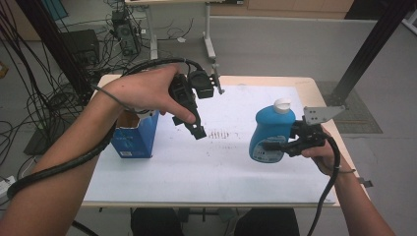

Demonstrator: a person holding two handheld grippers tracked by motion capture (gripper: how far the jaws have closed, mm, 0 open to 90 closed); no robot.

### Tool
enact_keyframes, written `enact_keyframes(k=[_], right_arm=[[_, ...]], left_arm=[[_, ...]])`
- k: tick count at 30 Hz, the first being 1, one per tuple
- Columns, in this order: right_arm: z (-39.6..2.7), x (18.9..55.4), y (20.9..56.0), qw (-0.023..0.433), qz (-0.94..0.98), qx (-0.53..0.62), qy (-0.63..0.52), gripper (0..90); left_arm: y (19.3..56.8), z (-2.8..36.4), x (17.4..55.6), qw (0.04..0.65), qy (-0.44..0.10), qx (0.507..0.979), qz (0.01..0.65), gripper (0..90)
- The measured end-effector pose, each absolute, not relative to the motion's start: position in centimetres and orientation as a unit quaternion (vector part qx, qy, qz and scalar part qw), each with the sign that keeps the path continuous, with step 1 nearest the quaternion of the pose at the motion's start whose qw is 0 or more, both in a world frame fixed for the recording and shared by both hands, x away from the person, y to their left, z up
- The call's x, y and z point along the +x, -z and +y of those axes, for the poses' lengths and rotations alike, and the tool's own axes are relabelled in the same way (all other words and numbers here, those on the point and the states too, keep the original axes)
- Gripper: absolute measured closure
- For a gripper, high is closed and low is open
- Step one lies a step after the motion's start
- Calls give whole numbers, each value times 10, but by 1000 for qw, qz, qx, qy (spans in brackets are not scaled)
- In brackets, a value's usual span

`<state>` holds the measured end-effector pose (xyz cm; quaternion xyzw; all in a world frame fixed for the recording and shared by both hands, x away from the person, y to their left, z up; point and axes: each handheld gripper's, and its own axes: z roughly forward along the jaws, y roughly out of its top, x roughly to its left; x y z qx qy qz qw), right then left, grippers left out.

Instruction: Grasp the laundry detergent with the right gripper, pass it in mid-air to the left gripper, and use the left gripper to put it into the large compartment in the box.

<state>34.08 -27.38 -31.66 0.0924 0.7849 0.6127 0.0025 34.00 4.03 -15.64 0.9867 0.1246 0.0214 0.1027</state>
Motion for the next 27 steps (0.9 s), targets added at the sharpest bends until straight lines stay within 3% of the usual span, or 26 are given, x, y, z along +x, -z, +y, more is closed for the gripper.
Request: enact_keyframes(k=[27], right_arm=[[-238,342,315,-30,791,43,-610,440]], left_arm=[[154,21,333,90,-15,992,85,114]])
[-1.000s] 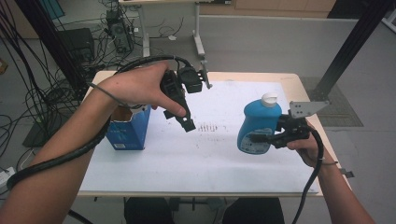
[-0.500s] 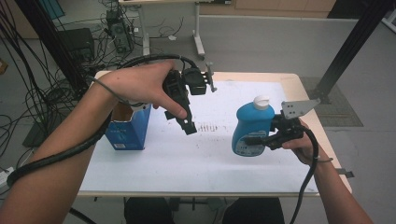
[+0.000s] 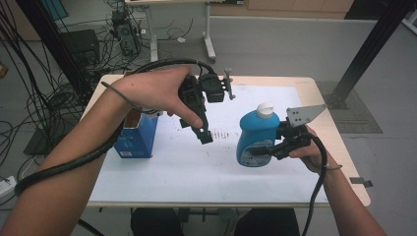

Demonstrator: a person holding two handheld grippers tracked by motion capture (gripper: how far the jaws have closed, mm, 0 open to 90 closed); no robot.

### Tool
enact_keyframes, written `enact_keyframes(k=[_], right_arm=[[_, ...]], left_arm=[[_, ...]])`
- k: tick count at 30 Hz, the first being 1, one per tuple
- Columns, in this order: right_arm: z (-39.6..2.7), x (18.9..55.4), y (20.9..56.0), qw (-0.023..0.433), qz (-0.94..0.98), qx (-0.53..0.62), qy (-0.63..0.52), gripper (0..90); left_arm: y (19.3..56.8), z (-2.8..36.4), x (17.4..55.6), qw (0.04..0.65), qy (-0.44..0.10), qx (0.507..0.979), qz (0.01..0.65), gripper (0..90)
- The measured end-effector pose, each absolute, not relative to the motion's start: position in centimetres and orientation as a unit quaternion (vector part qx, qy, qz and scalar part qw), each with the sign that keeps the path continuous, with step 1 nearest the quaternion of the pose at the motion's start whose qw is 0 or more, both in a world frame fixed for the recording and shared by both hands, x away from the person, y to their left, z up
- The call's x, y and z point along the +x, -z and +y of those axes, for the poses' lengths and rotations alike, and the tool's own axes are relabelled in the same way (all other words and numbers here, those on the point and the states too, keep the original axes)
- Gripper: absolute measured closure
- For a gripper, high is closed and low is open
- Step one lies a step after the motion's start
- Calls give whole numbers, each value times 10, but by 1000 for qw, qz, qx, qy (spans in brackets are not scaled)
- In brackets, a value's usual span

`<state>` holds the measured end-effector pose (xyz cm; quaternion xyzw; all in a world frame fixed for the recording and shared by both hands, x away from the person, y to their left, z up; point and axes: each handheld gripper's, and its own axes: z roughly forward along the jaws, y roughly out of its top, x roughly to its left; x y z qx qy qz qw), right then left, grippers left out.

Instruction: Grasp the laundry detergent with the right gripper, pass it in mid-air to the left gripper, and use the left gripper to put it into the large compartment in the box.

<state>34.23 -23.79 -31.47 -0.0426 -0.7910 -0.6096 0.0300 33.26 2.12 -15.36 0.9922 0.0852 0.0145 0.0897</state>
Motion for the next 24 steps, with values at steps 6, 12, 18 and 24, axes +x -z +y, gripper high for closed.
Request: enact_keyframes(k=[6,12,18,24], right_arm=[[-231,342,312,34,-791,-35,610,441],[-224,341,311,38,-791,-24,610,441],[-216,341,311,43,-791,-15,610,441],[-209,341,311,48,-791,-10,610,441]], left_arm=[[155,16,330,88,-12,993,78,118],[156,11,329,84,-10,993,78,124],[156,5,328,82,-12,994,74,123],[157,-1,328,81,-17,994,69,120]])
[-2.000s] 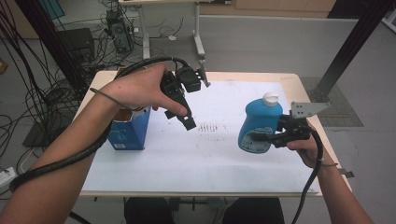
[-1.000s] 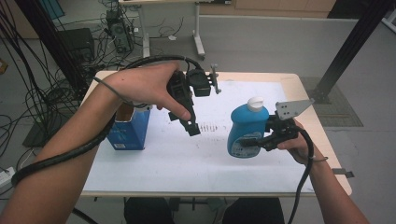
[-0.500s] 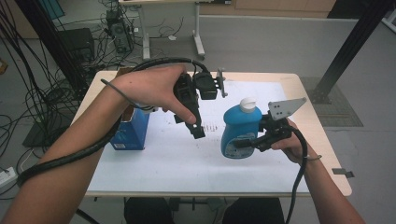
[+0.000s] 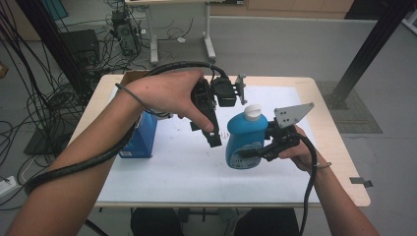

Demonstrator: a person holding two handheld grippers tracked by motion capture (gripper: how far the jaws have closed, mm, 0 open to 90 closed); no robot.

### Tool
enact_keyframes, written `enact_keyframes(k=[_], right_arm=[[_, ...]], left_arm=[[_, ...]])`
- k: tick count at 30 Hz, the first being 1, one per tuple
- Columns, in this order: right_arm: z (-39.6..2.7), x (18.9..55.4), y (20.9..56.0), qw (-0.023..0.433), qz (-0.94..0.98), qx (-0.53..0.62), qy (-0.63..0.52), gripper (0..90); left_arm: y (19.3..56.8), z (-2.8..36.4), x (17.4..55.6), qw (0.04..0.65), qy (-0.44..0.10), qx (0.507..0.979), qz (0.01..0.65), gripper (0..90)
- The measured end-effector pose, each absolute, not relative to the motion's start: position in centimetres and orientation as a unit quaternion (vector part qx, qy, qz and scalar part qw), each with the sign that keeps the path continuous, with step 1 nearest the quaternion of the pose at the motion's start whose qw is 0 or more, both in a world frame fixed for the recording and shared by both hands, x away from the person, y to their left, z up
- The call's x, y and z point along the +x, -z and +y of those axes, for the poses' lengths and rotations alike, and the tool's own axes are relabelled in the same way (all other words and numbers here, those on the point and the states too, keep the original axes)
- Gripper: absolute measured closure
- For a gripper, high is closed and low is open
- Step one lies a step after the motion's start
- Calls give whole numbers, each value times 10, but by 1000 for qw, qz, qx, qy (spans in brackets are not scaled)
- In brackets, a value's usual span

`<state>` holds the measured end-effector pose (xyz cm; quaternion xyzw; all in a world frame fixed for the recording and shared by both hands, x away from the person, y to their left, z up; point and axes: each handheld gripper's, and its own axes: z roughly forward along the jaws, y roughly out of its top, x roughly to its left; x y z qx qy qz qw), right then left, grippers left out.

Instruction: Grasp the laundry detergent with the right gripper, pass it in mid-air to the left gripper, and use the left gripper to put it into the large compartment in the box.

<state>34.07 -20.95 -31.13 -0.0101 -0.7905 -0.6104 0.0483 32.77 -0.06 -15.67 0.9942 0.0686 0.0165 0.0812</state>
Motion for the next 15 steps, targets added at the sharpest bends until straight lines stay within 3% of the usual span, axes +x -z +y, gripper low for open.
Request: enact_keyframes(k=[15], right_arm=[[-195,341,313,54,-788,-1,613,441]], left_arm=[[159,-11,327,88,-17,994,58,118]])
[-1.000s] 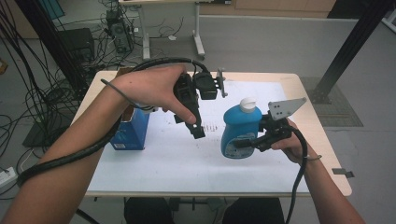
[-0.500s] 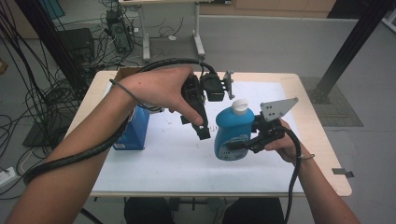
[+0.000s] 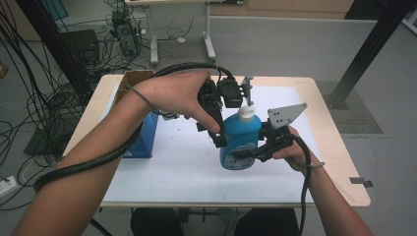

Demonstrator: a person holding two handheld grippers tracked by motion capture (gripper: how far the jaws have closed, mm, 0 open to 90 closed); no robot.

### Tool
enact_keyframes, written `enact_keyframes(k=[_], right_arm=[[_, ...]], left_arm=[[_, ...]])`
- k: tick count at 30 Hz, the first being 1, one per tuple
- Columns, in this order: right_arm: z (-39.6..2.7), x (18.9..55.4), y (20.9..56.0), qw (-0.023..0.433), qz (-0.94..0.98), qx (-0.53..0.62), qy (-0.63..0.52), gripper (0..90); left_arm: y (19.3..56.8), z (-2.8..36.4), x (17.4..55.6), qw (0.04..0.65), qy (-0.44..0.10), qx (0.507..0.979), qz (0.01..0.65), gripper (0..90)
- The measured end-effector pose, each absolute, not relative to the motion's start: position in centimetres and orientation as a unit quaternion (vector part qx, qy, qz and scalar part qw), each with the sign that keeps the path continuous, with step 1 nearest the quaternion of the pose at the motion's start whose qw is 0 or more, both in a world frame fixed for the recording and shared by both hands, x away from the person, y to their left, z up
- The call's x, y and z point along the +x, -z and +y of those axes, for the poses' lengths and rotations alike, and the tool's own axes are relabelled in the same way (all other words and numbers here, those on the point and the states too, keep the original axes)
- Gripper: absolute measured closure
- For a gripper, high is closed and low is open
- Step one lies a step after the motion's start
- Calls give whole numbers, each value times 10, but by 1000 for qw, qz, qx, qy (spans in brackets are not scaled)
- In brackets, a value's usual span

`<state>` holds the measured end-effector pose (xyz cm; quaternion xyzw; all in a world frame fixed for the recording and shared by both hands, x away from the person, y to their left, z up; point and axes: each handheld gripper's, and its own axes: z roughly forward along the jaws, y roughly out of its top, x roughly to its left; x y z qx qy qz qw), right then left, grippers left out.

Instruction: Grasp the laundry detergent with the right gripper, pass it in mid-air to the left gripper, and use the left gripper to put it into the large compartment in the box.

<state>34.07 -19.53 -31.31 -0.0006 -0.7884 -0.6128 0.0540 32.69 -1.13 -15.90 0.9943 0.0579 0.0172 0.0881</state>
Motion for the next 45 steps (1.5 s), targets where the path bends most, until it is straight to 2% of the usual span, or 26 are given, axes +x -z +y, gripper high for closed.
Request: enact_keyframes(k=[45], right_arm=[[-169,337,315,58,-793,11,607,440]], left_arm=[[165,-29,322,85,-13,996,37,117]])
